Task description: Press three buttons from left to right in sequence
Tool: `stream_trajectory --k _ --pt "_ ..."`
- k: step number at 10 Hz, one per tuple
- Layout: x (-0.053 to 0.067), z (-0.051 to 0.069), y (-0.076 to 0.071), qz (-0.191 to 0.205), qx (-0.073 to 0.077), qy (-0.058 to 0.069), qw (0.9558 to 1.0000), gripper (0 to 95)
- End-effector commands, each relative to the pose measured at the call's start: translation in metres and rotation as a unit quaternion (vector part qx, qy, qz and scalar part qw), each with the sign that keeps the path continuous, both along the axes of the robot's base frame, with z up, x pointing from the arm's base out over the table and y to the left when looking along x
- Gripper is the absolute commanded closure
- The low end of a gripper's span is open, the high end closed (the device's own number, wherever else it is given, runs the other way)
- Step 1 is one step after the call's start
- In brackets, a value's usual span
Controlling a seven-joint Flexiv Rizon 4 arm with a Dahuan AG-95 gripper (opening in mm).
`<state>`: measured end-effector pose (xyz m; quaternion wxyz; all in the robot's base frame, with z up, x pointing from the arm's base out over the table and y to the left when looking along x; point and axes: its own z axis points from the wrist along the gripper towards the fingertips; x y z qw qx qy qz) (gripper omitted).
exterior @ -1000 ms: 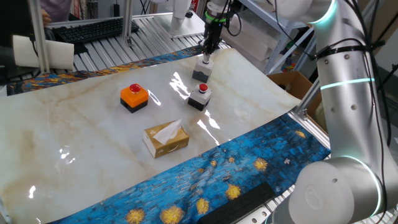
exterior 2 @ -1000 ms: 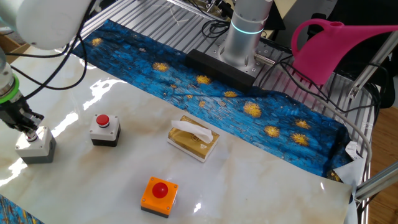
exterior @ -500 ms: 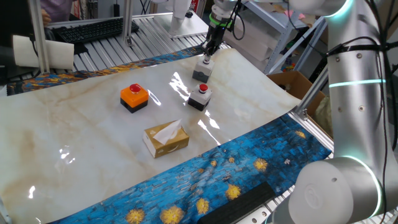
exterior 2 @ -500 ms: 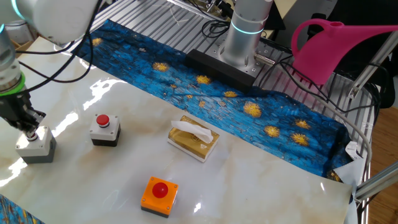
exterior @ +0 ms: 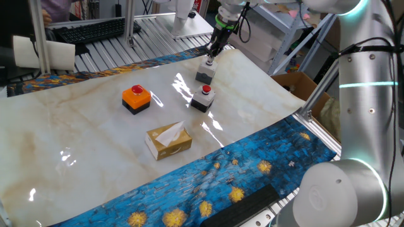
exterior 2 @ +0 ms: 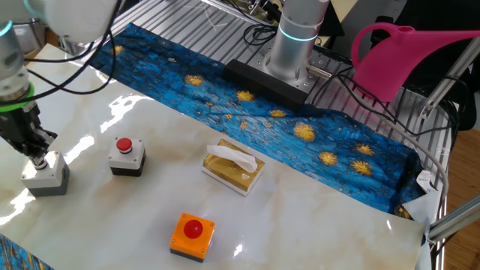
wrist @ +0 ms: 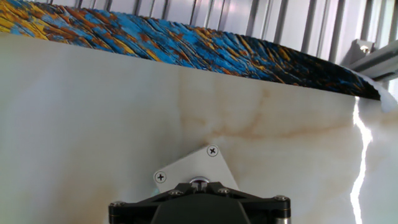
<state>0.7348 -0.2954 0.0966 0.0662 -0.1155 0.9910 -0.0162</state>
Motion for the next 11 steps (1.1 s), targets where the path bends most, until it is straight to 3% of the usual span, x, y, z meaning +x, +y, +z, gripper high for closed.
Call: stream_trajectory --k 1,2,3,4,5,6,7,9,10,11 --pt "0.009 -0.043 0.0 -0.015 0.016 0.027 0.9994 95.0" --pt "0.008 -0.042 -0.001 -0.018 0.017 0.028 0.9993 95.0" --pt "0.008 -0.037 -0.002 -0.025 0.032 0.013 0.9991 95.0" --pt "0.007 -0.033 -0.004 -0.036 0.046 0.006 0.9983 95.0" --pt "0.006 -0.026 -0.006 -0.042 0.047 0.003 0.998 95.0" --pt "0.006 -0.018 -0.007 -0.042 0.046 -0.002 0.9981 95.0" --pt "0.005 -0.005 -0.009 -0.043 0.034 0.004 0.9985 95.0" --pt "0.004 0.01 -0.011 -0.043 0.022 -0.001 0.9988 95.0" --pt "0.004 0.021 -0.013 -0.039 0.005 -0.002 0.9992 76.0" --pt "0.003 0.032 -0.015 -0.041 0.002 -0.001 0.9991 57.0"
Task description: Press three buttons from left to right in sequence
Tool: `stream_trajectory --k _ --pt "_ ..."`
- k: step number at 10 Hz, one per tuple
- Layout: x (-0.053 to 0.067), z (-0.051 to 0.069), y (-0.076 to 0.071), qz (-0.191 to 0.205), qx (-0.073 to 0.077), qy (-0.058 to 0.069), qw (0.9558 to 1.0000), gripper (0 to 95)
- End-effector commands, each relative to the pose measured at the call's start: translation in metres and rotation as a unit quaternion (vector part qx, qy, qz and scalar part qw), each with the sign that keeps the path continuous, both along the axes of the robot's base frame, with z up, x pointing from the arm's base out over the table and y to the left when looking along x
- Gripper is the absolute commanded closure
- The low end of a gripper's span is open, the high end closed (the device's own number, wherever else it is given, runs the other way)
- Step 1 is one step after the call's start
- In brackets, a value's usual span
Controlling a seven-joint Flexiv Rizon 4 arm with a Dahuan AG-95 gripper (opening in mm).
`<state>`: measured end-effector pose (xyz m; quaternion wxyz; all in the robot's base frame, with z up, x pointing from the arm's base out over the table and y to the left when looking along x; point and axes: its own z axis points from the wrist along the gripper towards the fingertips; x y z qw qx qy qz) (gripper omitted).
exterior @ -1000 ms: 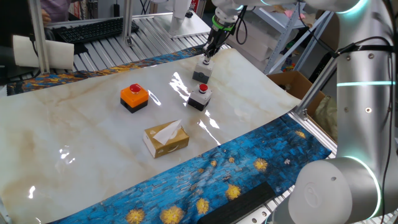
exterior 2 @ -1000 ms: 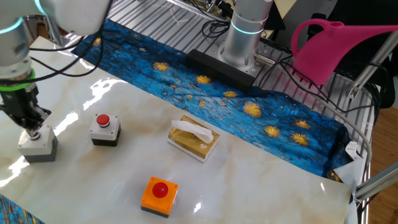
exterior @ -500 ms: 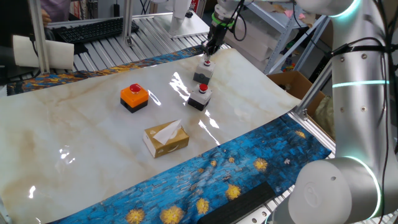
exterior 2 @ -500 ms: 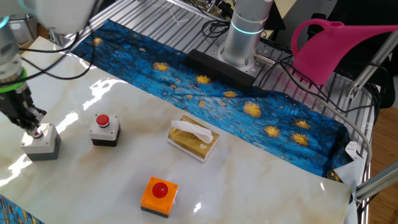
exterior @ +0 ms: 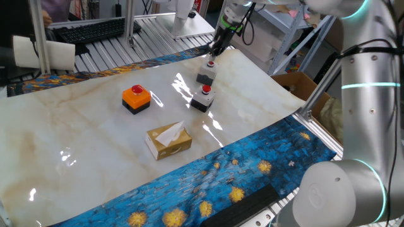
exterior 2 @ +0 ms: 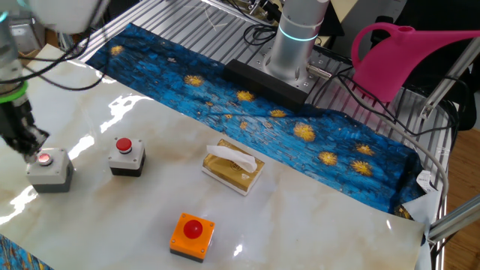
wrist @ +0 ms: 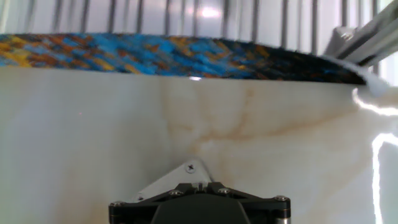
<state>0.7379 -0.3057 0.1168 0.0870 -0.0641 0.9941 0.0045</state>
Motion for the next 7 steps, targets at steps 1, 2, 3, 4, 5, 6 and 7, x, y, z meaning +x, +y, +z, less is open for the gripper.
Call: stream_trajectory --k 1,2,3,4,5,6,7 --pt "-0.002 0.026 -0.007 0.011 -0.03 0.019 0.9993 57.0" --pt "-0.003 0.039 -0.01 0.015 -0.04 0.019 0.9989 38.0" --pt "-0.004 0.051 -0.013 0.021 -0.043 0.019 0.9987 38.0" --pt "-0.005 0.06 -0.015 0.022 -0.042 0.019 0.9987 38.0" --pt "-0.006 0.065 -0.017 0.023 -0.042 0.018 0.9987 38.0" --pt "-0.007 0.071 -0.019 0.023 -0.042 0.019 0.9987 38.0" --pt "-0.007 0.074 -0.02 0.024 -0.042 0.02 0.9986 38.0"
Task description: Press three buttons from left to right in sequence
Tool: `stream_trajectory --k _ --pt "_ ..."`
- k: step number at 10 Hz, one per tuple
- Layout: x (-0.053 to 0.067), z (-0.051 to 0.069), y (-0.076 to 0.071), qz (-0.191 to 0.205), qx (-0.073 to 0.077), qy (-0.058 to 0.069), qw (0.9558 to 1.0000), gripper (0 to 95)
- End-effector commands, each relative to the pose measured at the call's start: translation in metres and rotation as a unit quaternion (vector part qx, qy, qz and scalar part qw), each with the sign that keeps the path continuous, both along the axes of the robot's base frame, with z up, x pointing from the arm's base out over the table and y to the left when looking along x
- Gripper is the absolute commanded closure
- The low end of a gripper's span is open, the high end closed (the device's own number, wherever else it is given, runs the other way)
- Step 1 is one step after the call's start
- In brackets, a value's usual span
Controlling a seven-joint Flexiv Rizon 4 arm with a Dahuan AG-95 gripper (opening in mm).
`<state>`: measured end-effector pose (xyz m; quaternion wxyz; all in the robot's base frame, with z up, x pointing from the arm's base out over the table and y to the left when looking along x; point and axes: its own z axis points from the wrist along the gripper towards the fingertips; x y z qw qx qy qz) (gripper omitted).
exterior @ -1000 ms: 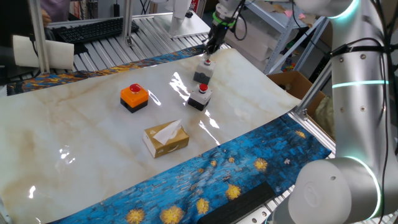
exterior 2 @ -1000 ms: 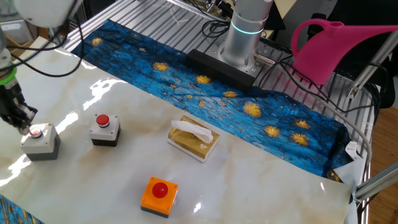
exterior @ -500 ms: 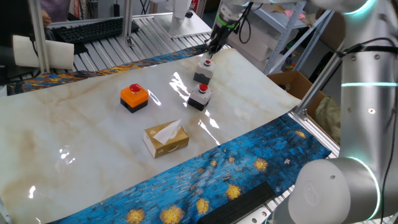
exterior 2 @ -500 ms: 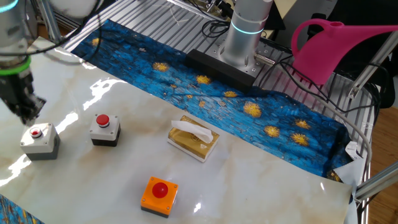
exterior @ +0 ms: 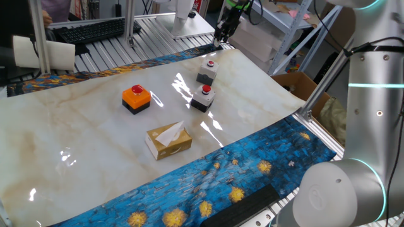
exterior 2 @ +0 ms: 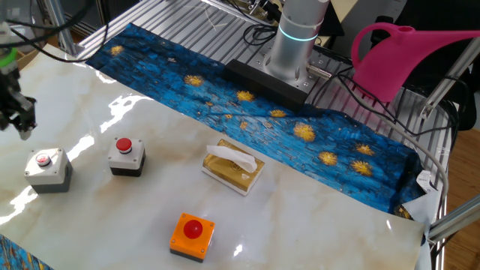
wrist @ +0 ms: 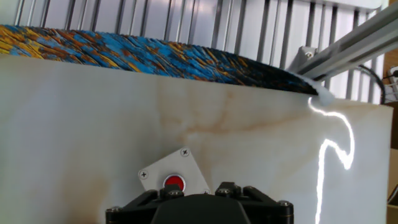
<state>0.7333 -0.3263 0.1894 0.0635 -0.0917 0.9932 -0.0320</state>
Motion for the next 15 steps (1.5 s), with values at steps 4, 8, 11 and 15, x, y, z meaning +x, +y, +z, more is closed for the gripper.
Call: stream_trajectory --k 4,8,11,15 --pt "-0.0034 0.0052 -0.0011 -0.004 0.012 0.003 0.9999 38.0" --pt "-0.0035 0.0061 -0.0014 -0.003 0.017 0.001 0.9999 38.0" --pt "-0.0036 0.0063 -0.0015 0.007 0.007 -0.01 0.9999 38.0" --pt "-0.0036 0.0063 -0.0015 0.019 -0.011 -0.008 0.9997 38.0"
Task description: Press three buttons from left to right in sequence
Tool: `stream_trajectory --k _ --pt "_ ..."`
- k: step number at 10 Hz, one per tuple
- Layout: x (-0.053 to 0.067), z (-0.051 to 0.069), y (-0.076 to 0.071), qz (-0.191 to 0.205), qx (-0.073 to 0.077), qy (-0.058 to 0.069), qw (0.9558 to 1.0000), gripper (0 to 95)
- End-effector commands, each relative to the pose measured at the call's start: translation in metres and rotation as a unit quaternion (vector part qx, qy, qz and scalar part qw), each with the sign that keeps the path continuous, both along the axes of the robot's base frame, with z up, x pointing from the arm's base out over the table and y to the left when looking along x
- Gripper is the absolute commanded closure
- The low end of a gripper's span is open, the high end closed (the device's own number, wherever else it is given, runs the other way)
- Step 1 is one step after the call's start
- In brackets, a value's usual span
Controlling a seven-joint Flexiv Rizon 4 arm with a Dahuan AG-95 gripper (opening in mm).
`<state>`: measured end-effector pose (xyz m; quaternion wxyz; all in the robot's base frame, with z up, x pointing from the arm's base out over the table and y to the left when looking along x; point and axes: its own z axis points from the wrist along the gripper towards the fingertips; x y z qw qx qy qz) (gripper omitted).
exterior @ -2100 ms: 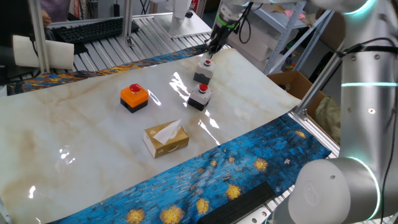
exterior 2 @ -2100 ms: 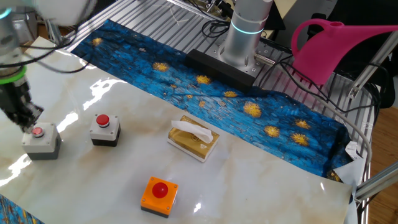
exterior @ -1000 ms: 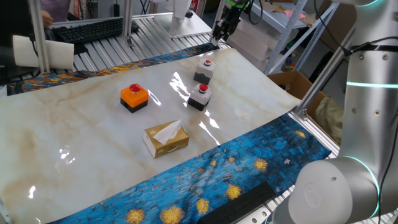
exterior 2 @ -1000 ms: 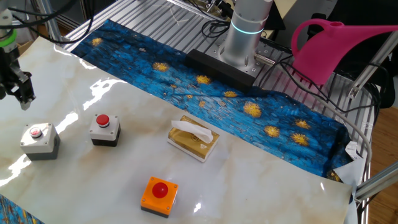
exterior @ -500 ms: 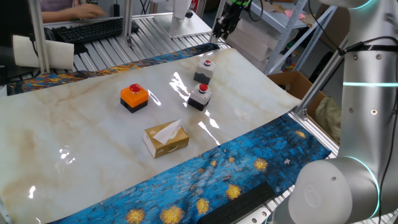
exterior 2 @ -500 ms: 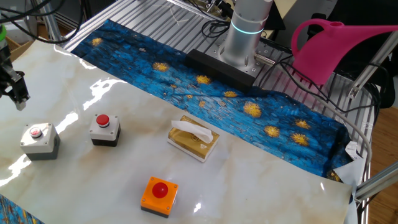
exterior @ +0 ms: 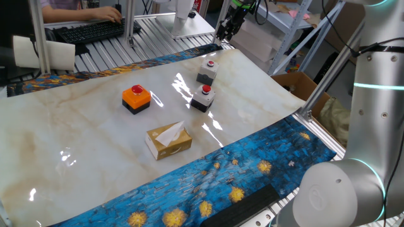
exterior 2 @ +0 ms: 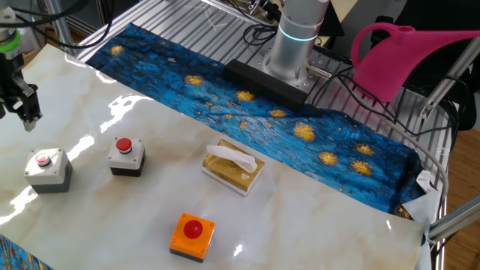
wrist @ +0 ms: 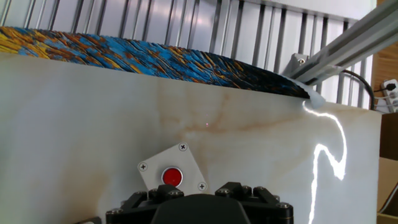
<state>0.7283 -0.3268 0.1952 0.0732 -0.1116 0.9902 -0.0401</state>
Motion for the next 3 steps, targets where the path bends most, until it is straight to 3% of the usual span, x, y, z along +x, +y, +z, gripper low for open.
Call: stream_trajectory --k 1,3 --pt "0.0014 0.0005 -0.0011 -0.001 -0.003 0.002 1.0 38.0" --pt "0.0014 0.0005 -0.0011 0.004 -0.003 0.003 1.0 38.0"
